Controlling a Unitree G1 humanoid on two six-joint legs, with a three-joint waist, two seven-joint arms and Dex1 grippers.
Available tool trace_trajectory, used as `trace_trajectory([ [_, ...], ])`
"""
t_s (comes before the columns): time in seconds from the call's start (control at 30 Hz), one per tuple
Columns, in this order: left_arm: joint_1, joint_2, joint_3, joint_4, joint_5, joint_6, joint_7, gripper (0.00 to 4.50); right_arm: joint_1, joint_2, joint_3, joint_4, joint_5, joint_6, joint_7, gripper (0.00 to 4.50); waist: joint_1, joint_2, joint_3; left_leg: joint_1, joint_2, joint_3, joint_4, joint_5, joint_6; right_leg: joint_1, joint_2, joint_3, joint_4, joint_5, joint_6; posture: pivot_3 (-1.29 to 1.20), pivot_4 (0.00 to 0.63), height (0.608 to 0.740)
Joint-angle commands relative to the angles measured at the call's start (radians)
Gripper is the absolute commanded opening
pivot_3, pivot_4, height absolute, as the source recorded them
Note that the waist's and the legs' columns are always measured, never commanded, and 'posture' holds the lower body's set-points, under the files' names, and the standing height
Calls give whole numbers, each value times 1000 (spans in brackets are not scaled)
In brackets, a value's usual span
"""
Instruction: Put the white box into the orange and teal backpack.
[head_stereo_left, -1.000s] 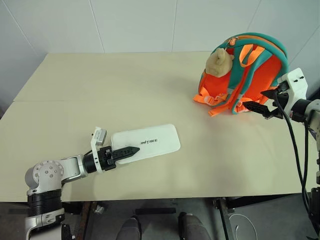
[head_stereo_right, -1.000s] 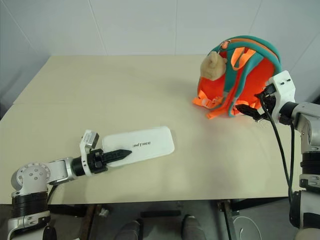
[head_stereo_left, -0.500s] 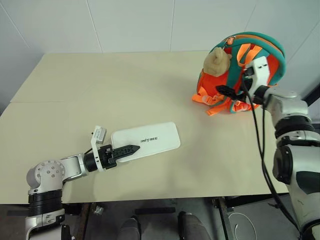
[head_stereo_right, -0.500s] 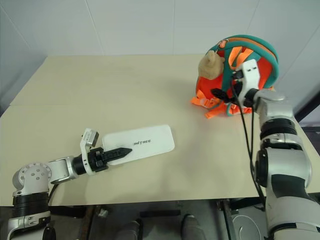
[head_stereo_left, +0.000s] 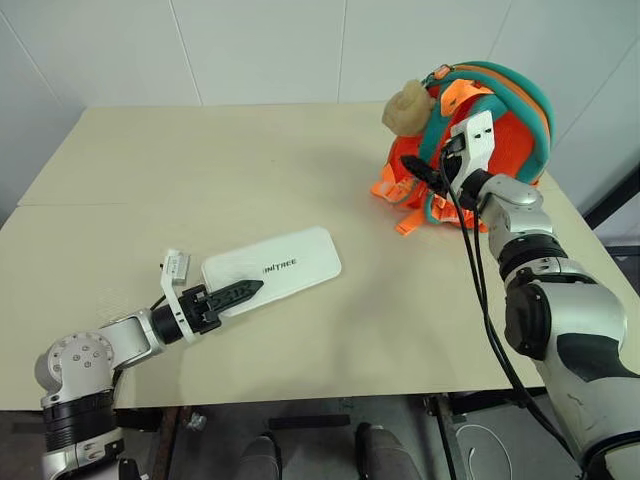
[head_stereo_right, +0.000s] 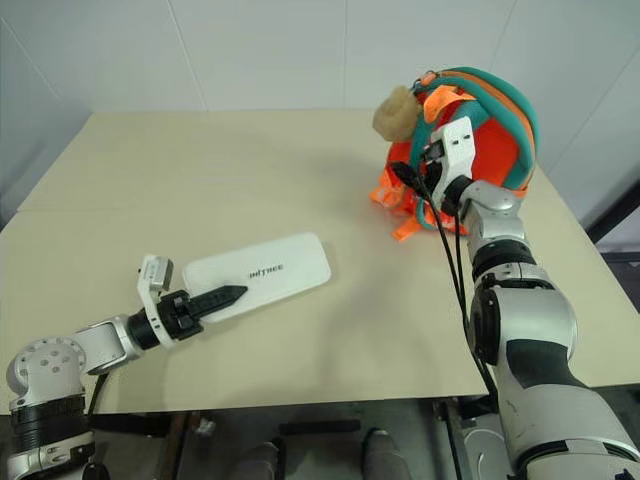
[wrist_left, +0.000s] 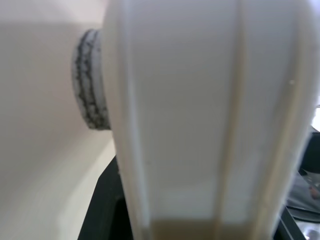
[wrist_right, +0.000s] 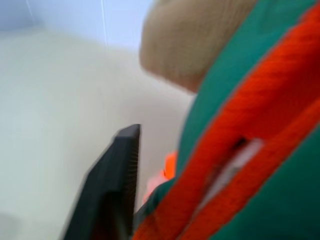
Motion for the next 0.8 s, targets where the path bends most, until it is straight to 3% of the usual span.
trace_trajectory([
  [0.03, 12, 22, 54, -37, -31, -64, -7, 1337, -63, 18, -63, -57, 82, 2, 128, 849, -1, 0, 0, 0, 1, 0, 0, 0, 0, 0, 1, 0, 0, 0, 0, 0, 150, 740],
  [0.13, 17, 41, 69, -42, -26, -103, -20, 1337, -78, 39, -59, -113, 125, 120, 322, 73, -3, 0, 0, 0, 2, 0, 0, 0, 0, 0, 3, 2, 1, 0, 0, 0, 150, 740],
  [0.27, 8, 89, 106, -20, -40, -143, -36, 1337, 9, 37, 51, -464, 232, 523, 609, 24, -6, 1, 0, 0, 3, 0, 0, 0, -1, -1, 4, 2, 3, 0, 0, 0, 150, 740],
  [0.37, 10, 112, 112, -15, -35, -167, -51, 1337, 102, 8, 100, -754, 329, 768, 641, 24, -2, 1, 0, 0, 4, 0, 0, -1, -2, -2, 5, 2, 5, -1, -1, 0, 150, 740],
  [0.47, 16, 151, 68, -2, 101, -316, -79, 1337, 195, -53, 125, -1068, 503, 1069, 645, 24, 10, 1, 0, -1, 4, 0, 0, -2, -2, -3, 5, 2, 5, -2, -2, 0, 150, 740],
  [0.53, 0, 149, 90, 1, 84, -350, -94, 1337, 246, -95, 125, -1198, 600, 1213, 637, 24, 14, 1, 0, -2, 4, 0, 0, -3, -2, -3, 5, 2, 4, -2, -2, 0, 150, 740],
  [0.67, 19, 174, 123, -35, 51, -389, -145, 1337, 342, -186, 143, -1334, 700, 1348, 641, 24, 24, 0, 0, -2, 4, 0, 0, -5, -1, -3, 5, 2, 0, -3, -4, 0, 150, 740],
  [0.8, 42, 195, 161, -78, -9, -376, -166, 1337, 390, -228, 182, -1347, 689, 1317, 638, 24, 26, 0, 0, -2, 4, 0, 2, -5, 0, -3, 5, 2, 0, -3, -4, 0, 150, 740],
])
